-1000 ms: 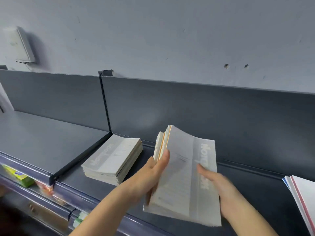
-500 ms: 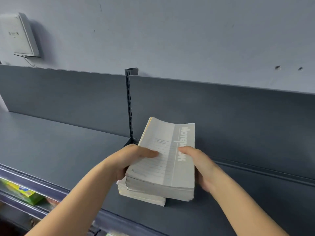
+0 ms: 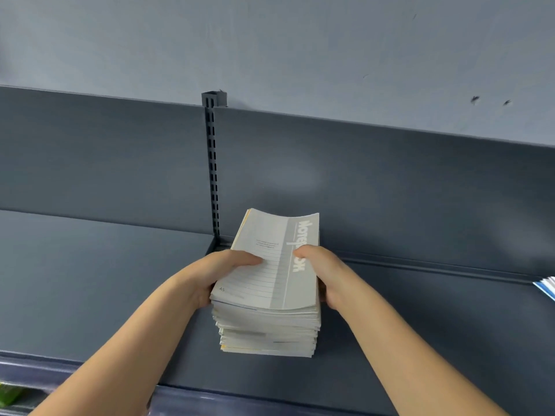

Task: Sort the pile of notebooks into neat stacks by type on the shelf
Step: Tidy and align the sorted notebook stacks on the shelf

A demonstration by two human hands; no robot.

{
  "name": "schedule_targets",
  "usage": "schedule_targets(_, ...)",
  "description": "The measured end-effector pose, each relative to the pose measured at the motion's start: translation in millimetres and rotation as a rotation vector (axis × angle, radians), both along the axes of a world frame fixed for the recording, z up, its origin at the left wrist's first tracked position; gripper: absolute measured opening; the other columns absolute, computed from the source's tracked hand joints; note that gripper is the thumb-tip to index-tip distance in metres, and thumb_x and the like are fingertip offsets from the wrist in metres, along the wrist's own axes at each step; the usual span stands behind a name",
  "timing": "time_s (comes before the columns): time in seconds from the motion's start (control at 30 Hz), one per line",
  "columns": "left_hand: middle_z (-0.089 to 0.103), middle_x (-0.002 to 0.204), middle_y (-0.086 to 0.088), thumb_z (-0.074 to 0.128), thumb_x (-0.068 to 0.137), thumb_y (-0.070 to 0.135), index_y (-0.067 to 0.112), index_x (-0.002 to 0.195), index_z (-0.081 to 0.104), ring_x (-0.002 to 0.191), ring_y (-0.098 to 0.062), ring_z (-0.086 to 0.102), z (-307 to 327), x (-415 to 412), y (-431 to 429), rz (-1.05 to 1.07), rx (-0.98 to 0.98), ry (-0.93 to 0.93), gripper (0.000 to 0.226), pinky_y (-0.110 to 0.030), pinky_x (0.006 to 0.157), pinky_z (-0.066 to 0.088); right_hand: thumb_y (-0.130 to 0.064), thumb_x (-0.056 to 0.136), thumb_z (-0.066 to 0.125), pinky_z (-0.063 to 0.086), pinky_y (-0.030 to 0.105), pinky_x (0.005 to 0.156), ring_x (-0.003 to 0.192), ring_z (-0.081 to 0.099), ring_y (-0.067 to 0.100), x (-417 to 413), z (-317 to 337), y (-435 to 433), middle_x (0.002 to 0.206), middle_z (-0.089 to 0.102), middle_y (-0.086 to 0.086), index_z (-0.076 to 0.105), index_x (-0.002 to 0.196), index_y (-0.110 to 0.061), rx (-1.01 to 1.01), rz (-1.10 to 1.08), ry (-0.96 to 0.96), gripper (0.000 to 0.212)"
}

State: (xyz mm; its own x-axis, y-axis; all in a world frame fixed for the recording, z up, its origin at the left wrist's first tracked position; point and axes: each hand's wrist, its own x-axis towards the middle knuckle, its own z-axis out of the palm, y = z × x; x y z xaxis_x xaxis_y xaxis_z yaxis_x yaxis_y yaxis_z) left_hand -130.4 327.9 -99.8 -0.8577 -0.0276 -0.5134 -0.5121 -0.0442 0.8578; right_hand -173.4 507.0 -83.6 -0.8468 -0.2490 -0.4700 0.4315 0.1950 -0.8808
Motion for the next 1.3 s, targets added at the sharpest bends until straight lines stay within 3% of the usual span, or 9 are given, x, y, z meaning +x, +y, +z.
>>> schedule_targets(0.37, 0.075, 0.103, -0.009, 0.068, 0.085, 0.022, 0.008, 0.112, 0.068, 0.093, -0.028, 0.073, -21, 2, -12, -0.004, 0.081, -0.014, 0.031, -0.036, 0.08, 0.056, -0.029, 0.094, 0.049, 0.028, 0.021, 0.055, 0.077, 0.052, 0.006, 4, -2, -6, 0.105, 0.062, 0.0, 0.058, 0.123, -0.015, 0.2, 0.071, -0.018, 0.033)
schedule_targets(0.53, 0.075, 0.103, -0.009, 0.068, 0.086, 0.017, 0.006, 0.112, 0.067, 0.093, -0.027, 0.073, -18, 0, -12, -0.019, 0.046, 0.005, 0.029, -0.035, 0.077, 0.057, -0.035, 0.09, 0.061, 0.029, 0.028, 0.081, 0.095, 0.05, 0.013, 1, -1, 3, 0.119, 0.062, 0.0, 0.06, 0.123, -0.012, 0.267, 0.088, 0.059, 0.04)
schedule_targets(0.67, 0.076, 0.1, -0.008, 0.065, 0.088, 0.014, 0.005, 0.109, 0.069, 0.087, -0.025, 0.074, -17, -1, -8, -0.026, 0.027, 0.026, 0.023, -0.031, 0.067, 0.058, -0.024, 0.092, 0.057, 0.036, 0.019, 0.062, 0.087, 0.055, 0.008, -4, -3, 9, 0.113, 0.065, -0.004, 0.062, 0.117, -0.009, 0.36, 0.159, 0.215, 0.03)
schedule_targets(0.83, 0.075, 0.103, -0.01, 0.065, 0.088, 0.015, 0.006, 0.112, 0.068, 0.095, -0.029, 0.072, -19, -2, -1, -0.036, 0.001, 0.047, 0.025, -0.04, 0.081, 0.058, -0.019, 0.099, 0.042, 0.051, 0.031, 0.083, 0.1, 0.063, 0.018, -8, -13, 12, 0.113, 0.067, 0.002, 0.056, 0.122, -0.011, 0.313, 0.166, 0.169, 0.028)
schedule_targets(1.03, 0.075, 0.103, -0.01, 0.075, 0.079, 0.02, 0.007, 0.112, 0.068, 0.096, -0.031, 0.072, -18, -6, 3, -0.066, -0.073, 0.015, 0.036, -0.048, 0.092, 0.054, -0.021, 0.1, 0.038, 0.049, 0.029, 0.077, 0.102, 0.063, 0.021, -8, -19, 17, 0.115, 0.066, 0.005, 0.055, 0.125, -0.011, 0.292, 0.15, 0.184, 0.032)
schedule_targets(1.1, 0.073, 0.104, -0.009, 0.08, 0.073, 0.024, 0.004, 0.111, 0.065, 0.095, -0.029, 0.07, -9, -8, 8, -0.05, -0.254, 0.041, 0.046, -0.043, 0.088, 0.055, -0.023, 0.098, 0.041, 0.047, 0.026, 0.074, 0.103, 0.062, 0.021, -4, -20, 19, 0.117, 0.065, 0.006, 0.055, 0.126, -0.01, 0.264, 0.144, 0.207, 0.034)
schedule_targets(1.17, 0.056, 0.129, -0.009, 0.079, 0.075, 0.031, 0.007, 0.131, 0.047, 0.116, -0.029, 0.055, 3, -11, 16, -0.002, -0.729, 0.105, 0.068, -0.037, 0.093, 0.048, -0.026, 0.095, 0.047, 0.048, 0.026, 0.072, 0.103, 0.061, 0.02, -2, -20, 23, 0.116, 0.065, 0.006, 0.058, 0.121, -0.008, 0.237, 0.142, 0.244, 0.033)
schedule_targets(1.23, 0.031, 0.149, -0.005, 0.073, 0.079, 0.039, 0.019, 0.148, 0.024, 0.135, -0.031, 0.032, 17, -7, 31, -0.061, -1.206, 0.209, 0.088, -0.044, 0.103, 0.038, -0.024, 0.09, 0.053, 0.05, 0.032, 0.084, 0.104, 0.062, 0.023, 0, -17, 34, 0.113, 0.067, 0.01, 0.063, 0.111, -0.005, 0.207, 0.15, 0.293, 0.03)
schedule_targets(1.3, 0.032, 0.15, 0.003, 0.065, 0.085, 0.043, 0.03, 0.148, 0.027, 0.136, -0.025, 0.033, 25, -5, 51, -0.165, -1.444, 0.324, 0.074, -0.046, 0.102, 0.04, -0.02, 0.087, 0.056, 0.045, 0.04, 0.098, 0.112, 0.058, 0.027, 3, -10, 53, 0.118, 0.064, 0.015, 0.063, 0.109, -0.001, 0.201, 0.178, 0.351, 0.03)
